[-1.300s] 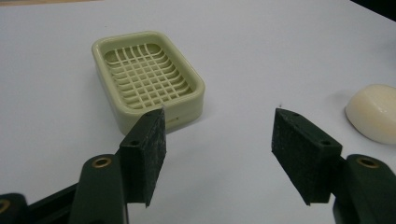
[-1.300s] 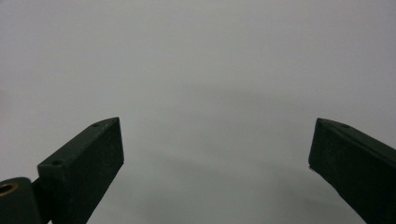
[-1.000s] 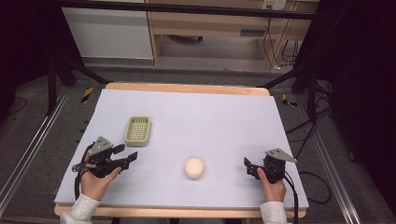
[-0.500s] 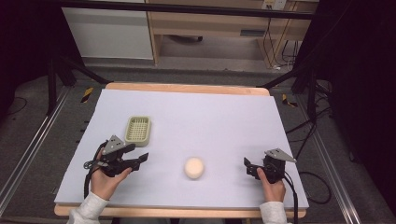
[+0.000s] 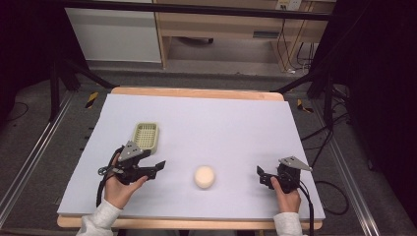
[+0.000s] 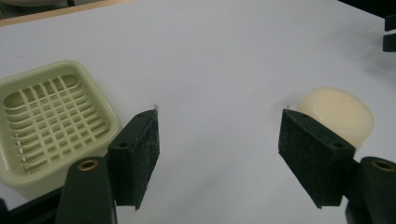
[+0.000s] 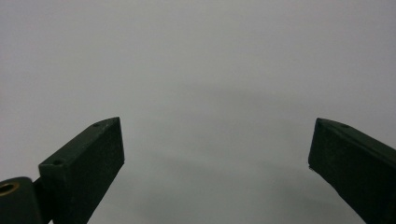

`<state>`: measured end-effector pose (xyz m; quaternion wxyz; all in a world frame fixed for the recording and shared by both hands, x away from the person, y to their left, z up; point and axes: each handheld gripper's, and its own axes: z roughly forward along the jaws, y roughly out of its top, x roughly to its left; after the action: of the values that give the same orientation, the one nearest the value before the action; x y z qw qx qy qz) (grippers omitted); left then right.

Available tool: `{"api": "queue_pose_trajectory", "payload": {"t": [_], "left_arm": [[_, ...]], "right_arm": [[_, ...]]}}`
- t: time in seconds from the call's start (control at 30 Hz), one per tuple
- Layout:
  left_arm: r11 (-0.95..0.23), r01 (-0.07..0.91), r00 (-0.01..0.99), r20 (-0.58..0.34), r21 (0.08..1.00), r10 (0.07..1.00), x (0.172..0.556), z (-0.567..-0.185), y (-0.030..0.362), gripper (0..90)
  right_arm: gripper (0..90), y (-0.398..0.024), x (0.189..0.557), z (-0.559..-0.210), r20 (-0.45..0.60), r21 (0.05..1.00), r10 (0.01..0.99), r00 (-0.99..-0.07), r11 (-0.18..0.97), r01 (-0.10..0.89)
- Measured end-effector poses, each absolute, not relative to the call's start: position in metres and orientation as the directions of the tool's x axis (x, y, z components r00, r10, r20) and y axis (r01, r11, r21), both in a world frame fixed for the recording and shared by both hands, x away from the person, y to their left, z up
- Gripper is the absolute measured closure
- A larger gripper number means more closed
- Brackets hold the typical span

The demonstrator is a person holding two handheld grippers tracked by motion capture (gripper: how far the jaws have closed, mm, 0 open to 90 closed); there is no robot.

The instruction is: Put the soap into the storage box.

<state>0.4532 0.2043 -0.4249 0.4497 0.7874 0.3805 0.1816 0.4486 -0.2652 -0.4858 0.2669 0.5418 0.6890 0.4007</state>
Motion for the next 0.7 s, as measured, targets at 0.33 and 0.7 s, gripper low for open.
{"api": "queue_pose_trajectory", "payload": {"t": [0.33, 0.7], "left_arm": [[-0.347, 0.422, 0.683, -0.043, 0.837, 0.729, 0.456, -0.424, 0.179, 25.9], [-0.366, 0.413, 0.710, -0.044, 0.834, 0.703, 0.456, -0.423, 0.162, 25.4]], "right_arm": [[3.9, -0.266, 0.448, -0.486, 0.074, 0.841, 0.959, -0.272, 0.087, 0.534], [3.9, -0.266, 0.449, -0.486, 0.072, 0.841, 0.959, -0.272, 0.089, 0.533]]}}
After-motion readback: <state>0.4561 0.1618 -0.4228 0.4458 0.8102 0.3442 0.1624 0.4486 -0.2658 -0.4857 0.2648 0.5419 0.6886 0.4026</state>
